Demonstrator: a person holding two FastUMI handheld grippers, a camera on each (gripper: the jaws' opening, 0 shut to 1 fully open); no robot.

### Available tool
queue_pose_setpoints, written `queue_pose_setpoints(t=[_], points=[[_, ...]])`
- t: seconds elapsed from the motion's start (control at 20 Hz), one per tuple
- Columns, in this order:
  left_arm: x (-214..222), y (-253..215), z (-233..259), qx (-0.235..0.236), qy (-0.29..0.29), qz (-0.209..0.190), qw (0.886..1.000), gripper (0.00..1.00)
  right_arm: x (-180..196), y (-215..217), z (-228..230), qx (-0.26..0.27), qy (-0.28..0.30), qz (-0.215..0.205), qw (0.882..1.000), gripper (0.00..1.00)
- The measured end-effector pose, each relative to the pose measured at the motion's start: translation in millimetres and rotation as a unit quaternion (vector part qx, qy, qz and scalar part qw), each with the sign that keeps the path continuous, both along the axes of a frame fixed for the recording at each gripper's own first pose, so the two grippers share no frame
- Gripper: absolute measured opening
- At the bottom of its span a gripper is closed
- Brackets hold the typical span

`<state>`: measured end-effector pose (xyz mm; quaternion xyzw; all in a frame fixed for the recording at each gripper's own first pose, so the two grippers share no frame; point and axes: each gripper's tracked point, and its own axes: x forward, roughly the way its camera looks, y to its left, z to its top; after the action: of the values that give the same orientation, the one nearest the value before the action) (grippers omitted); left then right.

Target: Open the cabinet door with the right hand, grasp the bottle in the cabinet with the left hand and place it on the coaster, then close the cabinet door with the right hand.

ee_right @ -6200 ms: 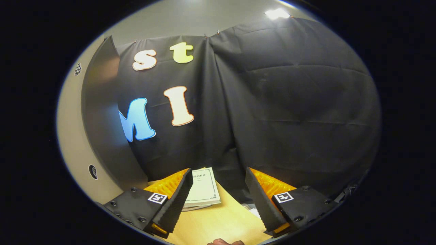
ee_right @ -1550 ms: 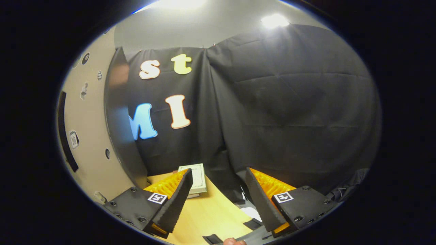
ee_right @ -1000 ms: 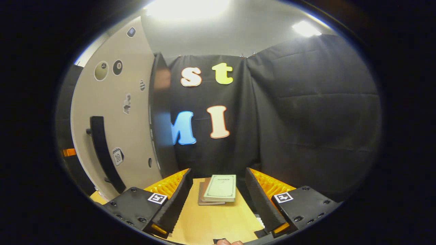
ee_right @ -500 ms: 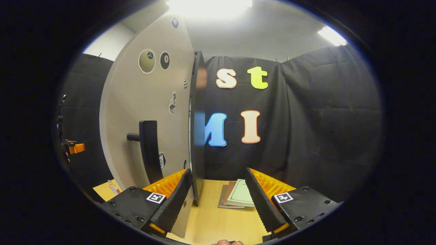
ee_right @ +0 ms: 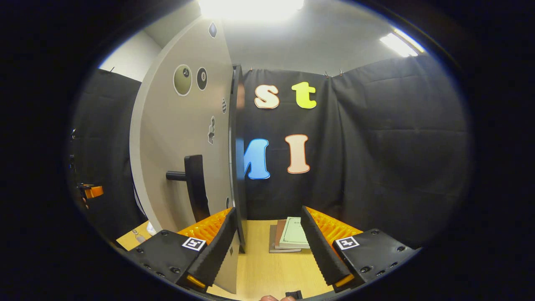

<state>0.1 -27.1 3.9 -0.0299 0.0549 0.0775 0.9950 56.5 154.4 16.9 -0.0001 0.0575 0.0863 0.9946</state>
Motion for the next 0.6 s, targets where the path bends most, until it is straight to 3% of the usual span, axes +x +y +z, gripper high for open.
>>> queue_pose_setpoints(t=[0.45, 0.5, 0.6], points=[[22.8, 37.7, -11.5, 0.005, 0.010, -0.031, 0.999, 0.87, -23.7, 76.8, -3.3, 0.027, 0.015, 0.012, 0.999, 0.96], [24.0, 42.0, -13.5, 0.004, 0.011, -0.034, 0.999, 0.88, -25.8, 86.8, -4.1, 0.031, 0.019, 0.017, 0.999, 0.92], [25.9, 49.6, -17.6, 0.002, 0.013, -0.040, 0.999, 0.88, -27.0, 107.2, -4.6, 0.037, 0.026, 0.028, 0.999, 0.92]])
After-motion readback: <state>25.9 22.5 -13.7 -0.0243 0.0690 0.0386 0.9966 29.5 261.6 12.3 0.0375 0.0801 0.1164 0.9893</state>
